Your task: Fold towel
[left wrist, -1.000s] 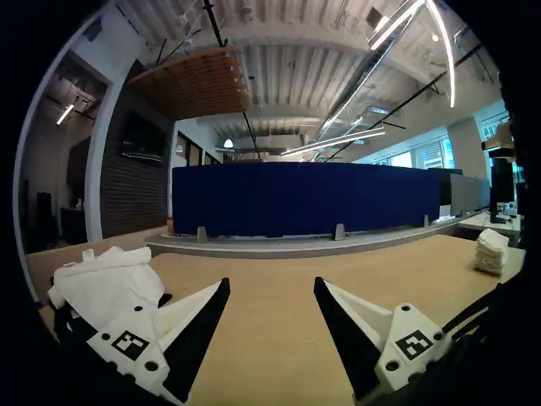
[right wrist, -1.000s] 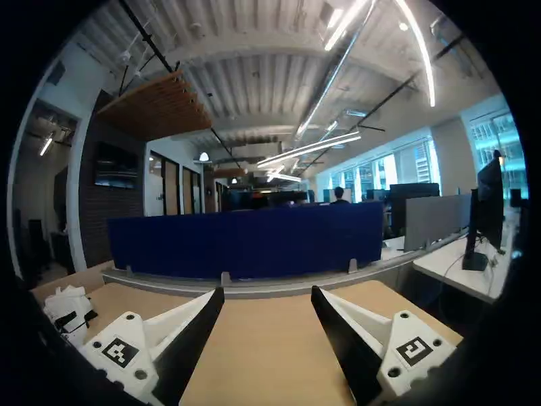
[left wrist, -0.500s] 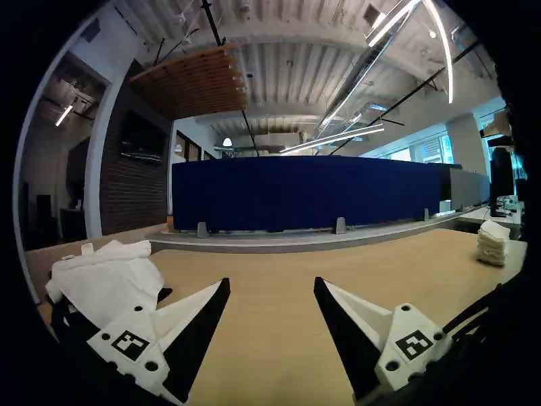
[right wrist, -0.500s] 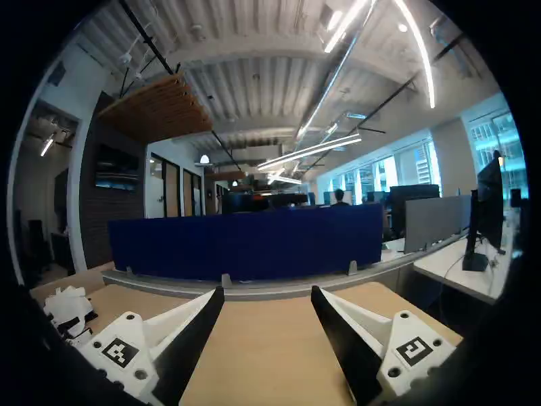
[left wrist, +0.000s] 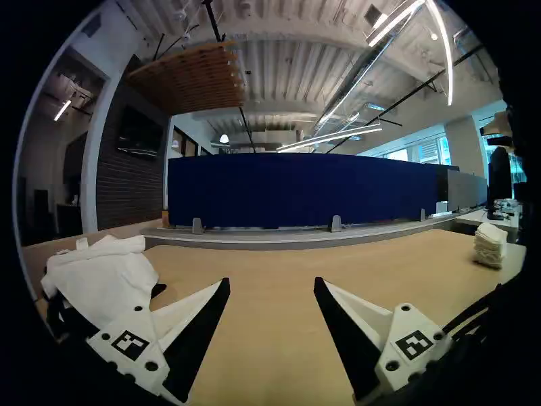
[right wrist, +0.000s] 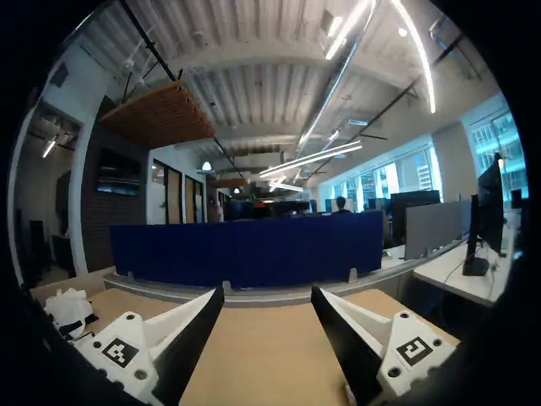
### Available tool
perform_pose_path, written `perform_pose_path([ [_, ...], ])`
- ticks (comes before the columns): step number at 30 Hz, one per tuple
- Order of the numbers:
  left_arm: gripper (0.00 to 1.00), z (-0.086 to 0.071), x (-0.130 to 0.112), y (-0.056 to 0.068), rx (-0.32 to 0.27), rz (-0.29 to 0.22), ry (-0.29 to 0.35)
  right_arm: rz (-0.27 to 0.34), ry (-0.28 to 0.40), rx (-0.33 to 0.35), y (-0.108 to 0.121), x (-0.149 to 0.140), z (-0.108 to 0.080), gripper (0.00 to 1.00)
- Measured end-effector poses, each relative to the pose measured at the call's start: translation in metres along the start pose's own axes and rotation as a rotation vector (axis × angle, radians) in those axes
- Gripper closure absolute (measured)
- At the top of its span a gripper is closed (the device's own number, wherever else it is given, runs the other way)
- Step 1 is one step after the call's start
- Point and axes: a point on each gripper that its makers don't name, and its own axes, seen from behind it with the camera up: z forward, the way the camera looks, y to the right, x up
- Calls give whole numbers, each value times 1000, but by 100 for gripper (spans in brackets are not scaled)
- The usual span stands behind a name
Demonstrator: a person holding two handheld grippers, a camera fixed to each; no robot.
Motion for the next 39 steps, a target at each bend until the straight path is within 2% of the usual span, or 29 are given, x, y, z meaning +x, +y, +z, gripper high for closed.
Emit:
perform_pose_path([
  [8, 8, 0, 1, 1, 0, 1, 0, -55, 26, 2, 13, 1, 2, 0],
  [12, 8, 0, 1, 1, 0, 1, 0, -70, 31, 10, 19, -9, 4, 0],
  [24, 8, 0, 3, 2, 0, 0, 0, -87, -11, 31, 34, -77, 10, 0],
  [39, 8, 1, 3, 1, 0, 0, 0, -49, -26, 19, 44, -153, 21, 0],
])
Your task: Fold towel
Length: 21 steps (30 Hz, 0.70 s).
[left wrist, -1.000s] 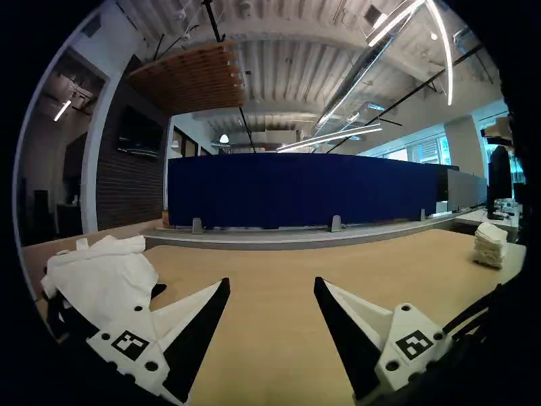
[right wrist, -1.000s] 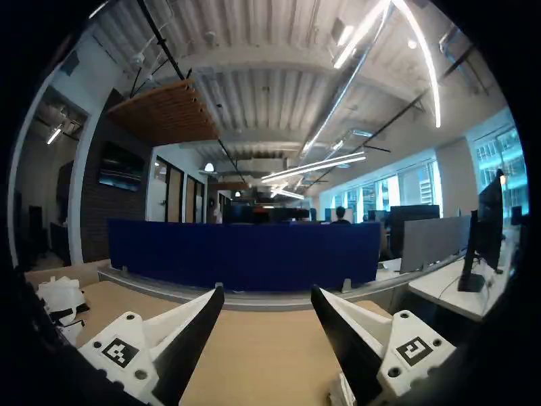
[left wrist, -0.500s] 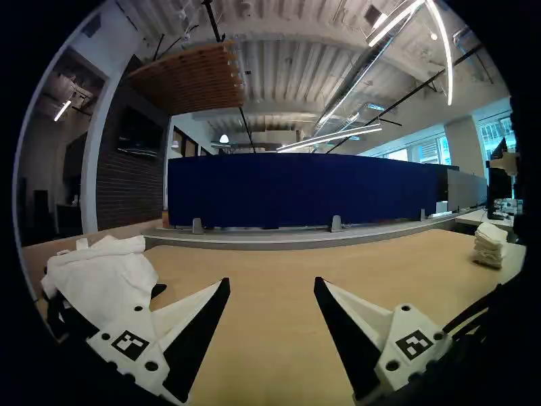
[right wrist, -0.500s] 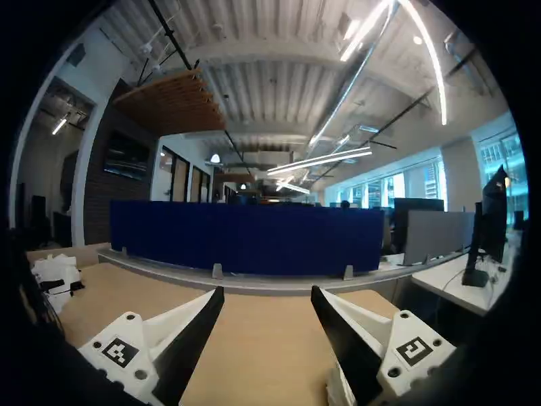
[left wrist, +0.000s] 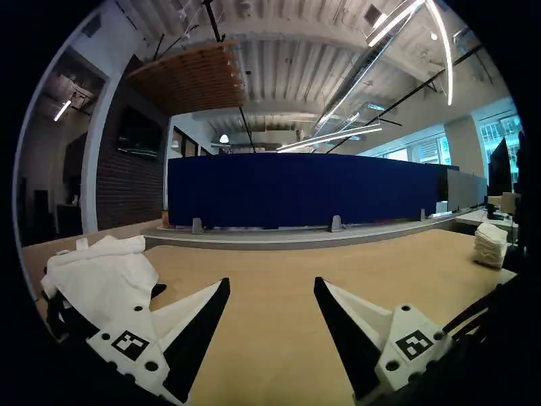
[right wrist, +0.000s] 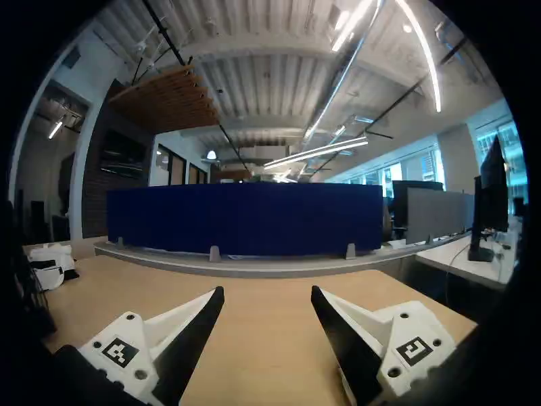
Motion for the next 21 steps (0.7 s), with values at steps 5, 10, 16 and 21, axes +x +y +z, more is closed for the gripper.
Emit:
perform_pose_path([
  [5, 8, 0, 0, 0, 0, 0, 0, 5, -11, -4, -2, -20, 2, 0],
  [10, 8, 0, 0, 0, 0, 0, 0, 9, -20, -12, 1, -35, 3, 0],
  [16, 8, 0, 0, 0, 0, 0, 0, 44, -18, -6, 3, -42, 4, 0],
  [21, 8, 0, 0, 0, 0, 0, 0, 81, -12, -2, 3, -41, 6, 0],
])
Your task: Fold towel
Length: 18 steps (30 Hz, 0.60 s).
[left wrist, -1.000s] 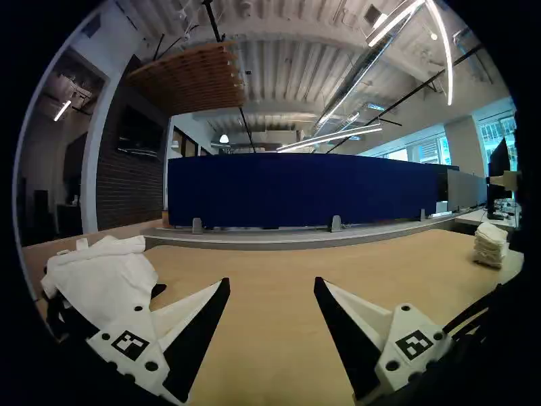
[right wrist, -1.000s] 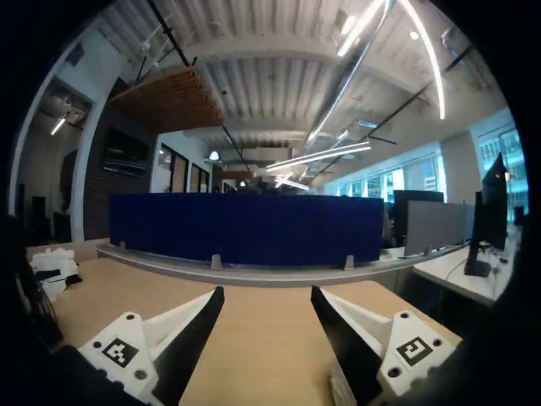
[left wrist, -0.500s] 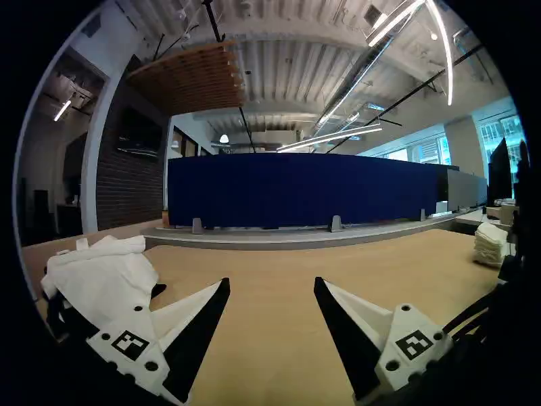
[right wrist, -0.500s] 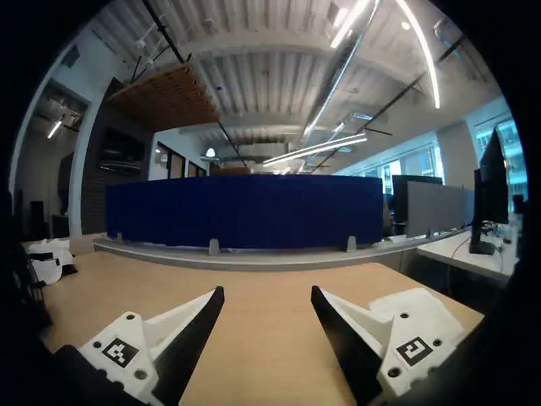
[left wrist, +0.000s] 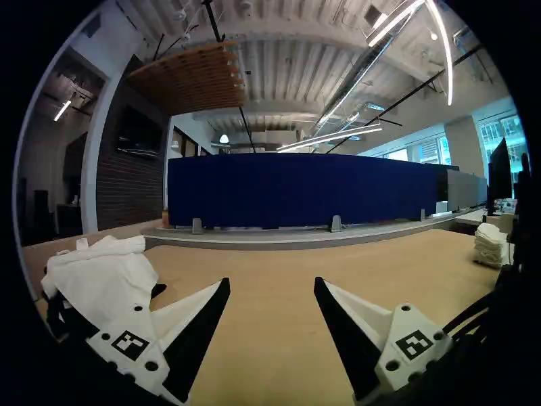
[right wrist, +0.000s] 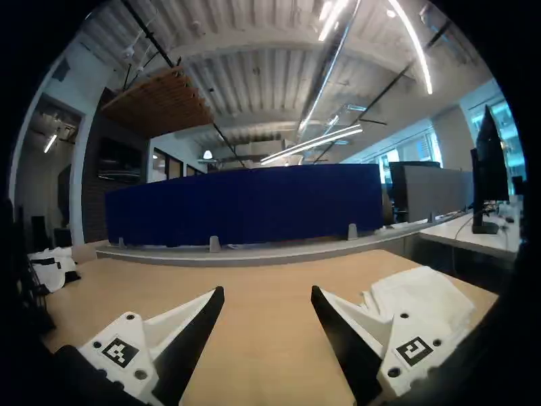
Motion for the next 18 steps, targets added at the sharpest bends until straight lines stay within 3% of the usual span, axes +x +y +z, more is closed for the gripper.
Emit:
perform_pose_path([
  [18, 8, 1, 0, 1, 0, 0, 0, -51, 4, -6, -2, -12, 1, 0],
])
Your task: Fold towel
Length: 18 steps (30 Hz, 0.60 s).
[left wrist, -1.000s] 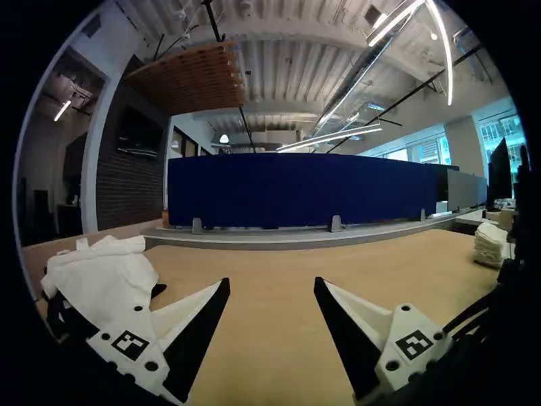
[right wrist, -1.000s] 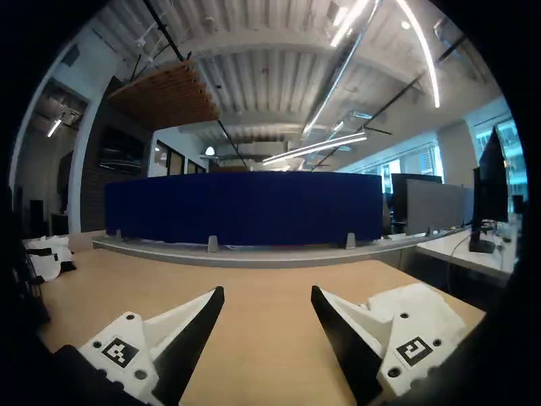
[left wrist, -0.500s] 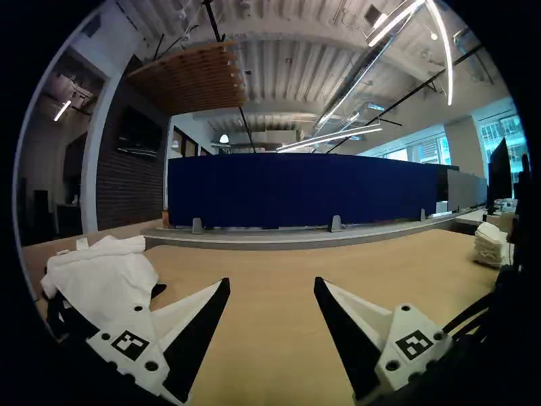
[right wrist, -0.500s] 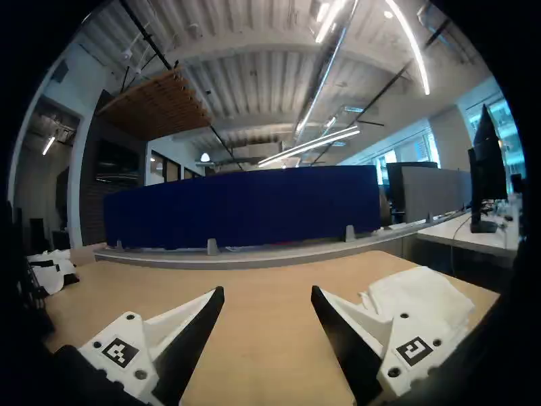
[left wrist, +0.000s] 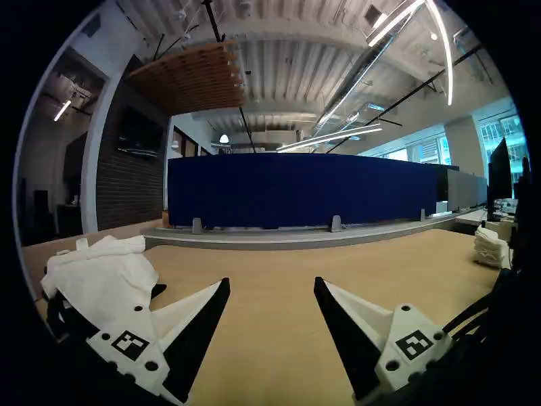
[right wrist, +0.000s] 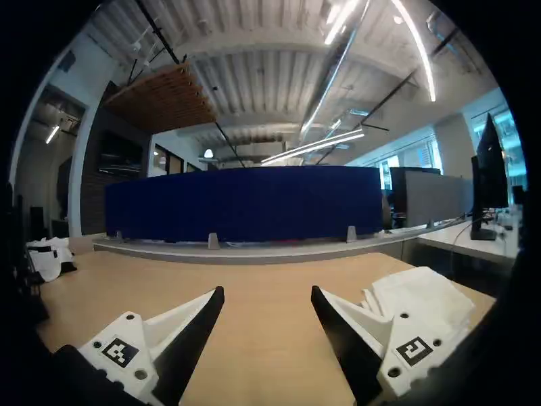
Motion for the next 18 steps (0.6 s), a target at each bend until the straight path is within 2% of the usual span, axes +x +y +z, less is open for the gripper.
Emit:
perform_pose_path([
  [6, 8, 0, 0, 0, 0, 0, 0, -26, -6, 1, -2, -5, -1, 0],
  [18, 8, 0, 0, -1, 0, 0, 0, -32, -17, -11, 1, -13, -1, 0],
])
